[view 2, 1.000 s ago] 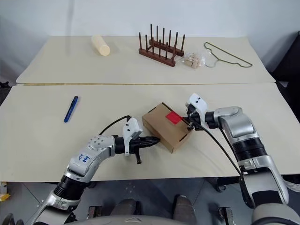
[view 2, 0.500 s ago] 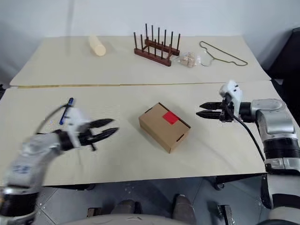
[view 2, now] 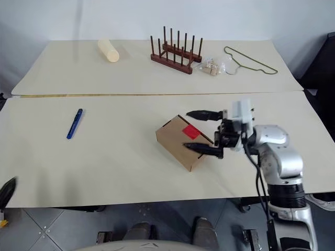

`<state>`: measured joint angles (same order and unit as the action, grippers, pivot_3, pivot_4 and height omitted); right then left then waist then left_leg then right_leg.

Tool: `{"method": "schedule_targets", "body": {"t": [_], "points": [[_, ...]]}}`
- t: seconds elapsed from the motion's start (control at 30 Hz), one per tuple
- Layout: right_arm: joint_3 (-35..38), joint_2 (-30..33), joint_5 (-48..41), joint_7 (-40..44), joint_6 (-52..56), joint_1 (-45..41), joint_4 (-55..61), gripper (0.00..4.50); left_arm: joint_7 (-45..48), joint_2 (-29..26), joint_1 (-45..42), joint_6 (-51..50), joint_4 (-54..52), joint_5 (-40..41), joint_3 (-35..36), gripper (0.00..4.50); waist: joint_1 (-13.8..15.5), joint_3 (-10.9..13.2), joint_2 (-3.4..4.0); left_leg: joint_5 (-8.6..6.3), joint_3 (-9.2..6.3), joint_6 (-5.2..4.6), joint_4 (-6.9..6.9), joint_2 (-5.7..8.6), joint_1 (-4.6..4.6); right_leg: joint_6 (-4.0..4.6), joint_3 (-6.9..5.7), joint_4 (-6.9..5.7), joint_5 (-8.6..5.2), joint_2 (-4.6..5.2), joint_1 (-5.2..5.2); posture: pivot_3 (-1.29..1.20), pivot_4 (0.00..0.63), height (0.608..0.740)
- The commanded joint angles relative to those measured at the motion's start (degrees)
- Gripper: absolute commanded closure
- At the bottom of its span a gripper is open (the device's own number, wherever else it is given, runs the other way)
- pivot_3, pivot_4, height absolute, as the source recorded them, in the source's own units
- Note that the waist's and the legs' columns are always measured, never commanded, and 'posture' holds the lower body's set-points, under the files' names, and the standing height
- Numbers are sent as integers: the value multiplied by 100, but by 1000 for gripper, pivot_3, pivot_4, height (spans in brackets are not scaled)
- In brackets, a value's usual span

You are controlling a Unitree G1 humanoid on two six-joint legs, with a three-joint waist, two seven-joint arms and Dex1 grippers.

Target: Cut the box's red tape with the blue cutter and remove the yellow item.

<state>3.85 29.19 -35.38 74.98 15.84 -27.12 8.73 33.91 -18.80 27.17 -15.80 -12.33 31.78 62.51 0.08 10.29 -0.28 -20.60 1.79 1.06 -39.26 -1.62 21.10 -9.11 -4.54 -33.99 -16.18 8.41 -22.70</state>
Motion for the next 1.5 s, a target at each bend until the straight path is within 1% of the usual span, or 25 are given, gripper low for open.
{"method": "schedule_targets", "body": {"t": [0.03,0.1,0.17,0.2,0.27,0.33,0.37,0.43,0.5,0.53,0.6,0.7,0.8,0.93,1.03,1.17,1.27,1.5], "points": [[122,-75,-194,-127,-218,-69,304,0,-312,75,213,-24,-436,381,130,51,39,-3,-7,0,0,0,-2,0,0,0,0,0,0,0,0,0,150,740],[230,-25,-221,-171,-282,-97,282,0,-511,-30,149,-285,-802,513,-112,51,87,-6,-12,0,-1,0,-6,-1,-1,2,0,-4,0,1,1,0,150,740],[321,151,-192,-76,-319,-106,145,0,-1079,-317,-326,-789,-1189,657,-469,51,145,-6,-10,0,-1,0,-8,-2,-2,6,1,-5,2,1,1,0,150,740],[356,235,-183,-40,-296,-134,34,0,-1368,-532,-685,-1115,-1320,657,-792,51,160,-6,-10,1,-2,1,-10,-1,-2,7,1,-9,3,2,1,0,150,740],[368,320,-167,4,-331,-195,-107,0,-1735,-815,-1190,-1576,-1429,689,-1219,51,157,-9,-15,4,-13,6,-14,1,-3,12,-2,-22,2,1,3,0,150,740],[347,343,-211,-41,-256,-265,-156,0,-2169,-1004,-1940,-2019,-1235,676,-1661,51,111,-13,-11,5,-6,7,-15,0,-9,16,2,-28,3,-1,3,0,150,740],[331,336,-210,-44,-272,-286,-165,0,-2319,-1123,-2223,-2156,-1101,522,-1899,51,76,-13,-11,5,-1,7,-15,-1,-10,15,5,-30,4,-1,1,0,150,740],[290,337,-245,-48,-207,-283,-122,0,-2380,-1311,-2655,-2260,-820,312,-2267,51,-19,-13,-11,4,10,7,-10,-2,-12,15,4,-35,3,-2,-8,0,150,740],[248,315,-247,-150,-151,-227,14,0,-2807,-1565,-3662,-2599,108,-95,-2806,51,-50,-11,-9,4,28,8,6,-3,-20,15,2,-33,3,-2,-20,0,150,740],[240,292,-223,-217,-174,-191,60,0,-2875,-1707,-4083,-2660,572,-327,-3107,51,-37,-11,-9,4,30,8,8,-3,-21,16,-1,-32,3,-2,-23,0,150,740],[217,267,-195,-317,-195,-108,145,0,-2968,-1878,-4572,-2741,1193,-659,-3450,51,-32,-11,-11,7,29,13,6,-4,-18,16,-7,-35,3,-5,-24,0,150,740],[229,271,-229,-495,-130,-12,274,0,-2942,-1917,-4914,-2801,1637,-831,-3646,51,-69,-11,-11,4,46,9,9,-4,-24,14,-6,-30,4,-2,-25,0,150,740],[230,291,-222,-578,-137,30,332,0,-2727,-1814,-5063,-2900,1792,-706,-3681,51,-70,-11,-11,3,48,11,11,-4,-13,14,-9,-29,4,-2,-42,0,150,740],[252,275,-261,-716,-108,102,444,0,-2453,-1731,-5058,-3044,2022,-812,-4061,51,-40,-11,-11,4,50,12,7,-4,-1,14,-10,-34,4,-2,-54,0,150,740],[261,295,-302,-758,-74,181,518,0,-2600,-1696,-4967,-3095,2104,-995,-4130,51,-24,-12,-10,4,51,13,2,-5,-5,14,-7,-44,4,-1,-54,0,150,740],[247,340,-378,-747,11,271,583,0,-2708,-1583,-4828,-3271,2102,-994,-3993,51,-20,-13,-8,4,53,14,0,-5,-8,14,-4,-49,4,0,-54,0,150,740],[279,332,-365,-747,-56,340,589,0,-2645,-1462,-4633,-3398,1967,-907,-3912,600,-43,-19,2,4,62,14,1,-5,-15,14,-2,-53,4,1,-54,0,150,740],[309,319,-345,-611,-257,429,500,0,-2555,-1463,-4475,-3475,1893,-1048,-4009,2546,-14,-21,5,3,86,12,6,-5,-55,14,10,-65,4,8,-33,0,150,740]]}}
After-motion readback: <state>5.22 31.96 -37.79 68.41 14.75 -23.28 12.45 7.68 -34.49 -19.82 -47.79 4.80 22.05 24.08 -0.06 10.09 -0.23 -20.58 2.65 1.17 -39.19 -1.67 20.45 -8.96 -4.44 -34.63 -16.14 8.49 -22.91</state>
